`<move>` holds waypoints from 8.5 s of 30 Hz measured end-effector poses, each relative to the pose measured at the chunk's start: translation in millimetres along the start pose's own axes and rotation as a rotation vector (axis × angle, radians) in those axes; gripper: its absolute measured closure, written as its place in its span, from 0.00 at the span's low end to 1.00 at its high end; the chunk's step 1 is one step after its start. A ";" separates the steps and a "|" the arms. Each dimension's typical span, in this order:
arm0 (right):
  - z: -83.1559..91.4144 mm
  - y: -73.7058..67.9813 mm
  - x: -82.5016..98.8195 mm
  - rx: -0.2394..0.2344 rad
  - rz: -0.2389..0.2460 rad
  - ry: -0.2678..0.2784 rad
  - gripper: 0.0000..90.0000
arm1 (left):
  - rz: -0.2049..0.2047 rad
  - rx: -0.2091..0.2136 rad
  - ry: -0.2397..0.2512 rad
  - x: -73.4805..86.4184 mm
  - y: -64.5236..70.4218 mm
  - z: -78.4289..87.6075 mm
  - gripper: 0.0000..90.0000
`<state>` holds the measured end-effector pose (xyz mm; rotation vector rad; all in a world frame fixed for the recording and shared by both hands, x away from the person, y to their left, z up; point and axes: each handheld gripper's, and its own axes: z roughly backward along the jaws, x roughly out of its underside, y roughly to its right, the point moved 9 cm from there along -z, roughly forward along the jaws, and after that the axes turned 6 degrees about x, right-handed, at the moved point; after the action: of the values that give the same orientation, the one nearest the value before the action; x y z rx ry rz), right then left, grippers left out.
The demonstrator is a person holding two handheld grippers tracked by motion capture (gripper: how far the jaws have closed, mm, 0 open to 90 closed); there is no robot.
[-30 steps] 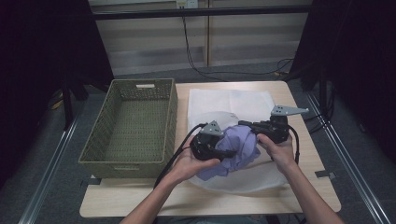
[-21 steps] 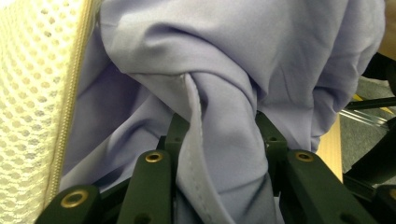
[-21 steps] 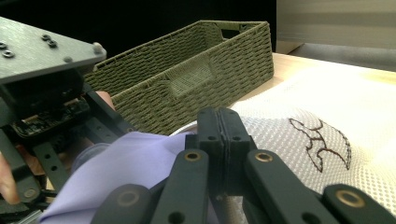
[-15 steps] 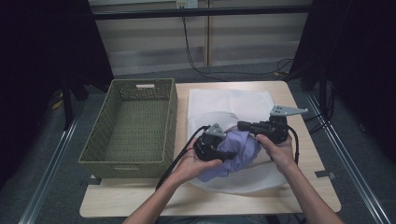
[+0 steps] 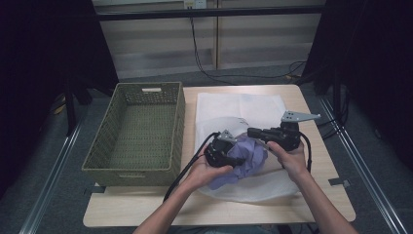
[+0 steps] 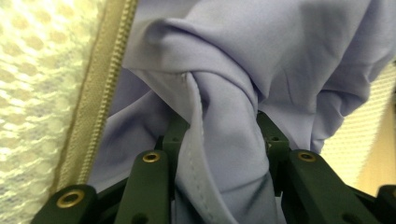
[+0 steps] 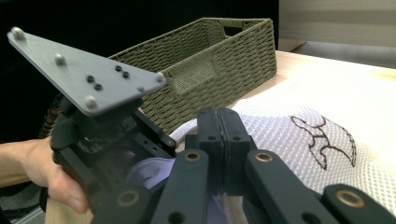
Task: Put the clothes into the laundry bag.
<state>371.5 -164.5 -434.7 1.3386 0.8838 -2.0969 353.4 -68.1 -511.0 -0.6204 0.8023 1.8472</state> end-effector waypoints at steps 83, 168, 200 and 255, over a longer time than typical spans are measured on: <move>-8.7 -37.9 40.0 -0.091 0.030 -0.137 0.65 | 0.012 0.093 0.108 79.0 56.2 76.1 0.78; -61.7 -40.5 114.9 0.025 0.160 -0.403 0.92 | -0.088 0.055 -0.118 104.6 51.2 20.7 0.94; -65.7 -10.0 103.8 0.114 0.124 -0.363 0.91 | -0.115 0.041 -0.128 104.2 52.5 19.9 0.96; -94.3 27.8 94.9 0.347 0.085 -0.311 0.89 | -0.111 0.055 -0.111 102.3 53.5 17.6 0.97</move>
<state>409.6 -119.0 -557.7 1.1365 0.3395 -2.3793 264.0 -10.7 -559.4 -0.5127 0.7291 1.7368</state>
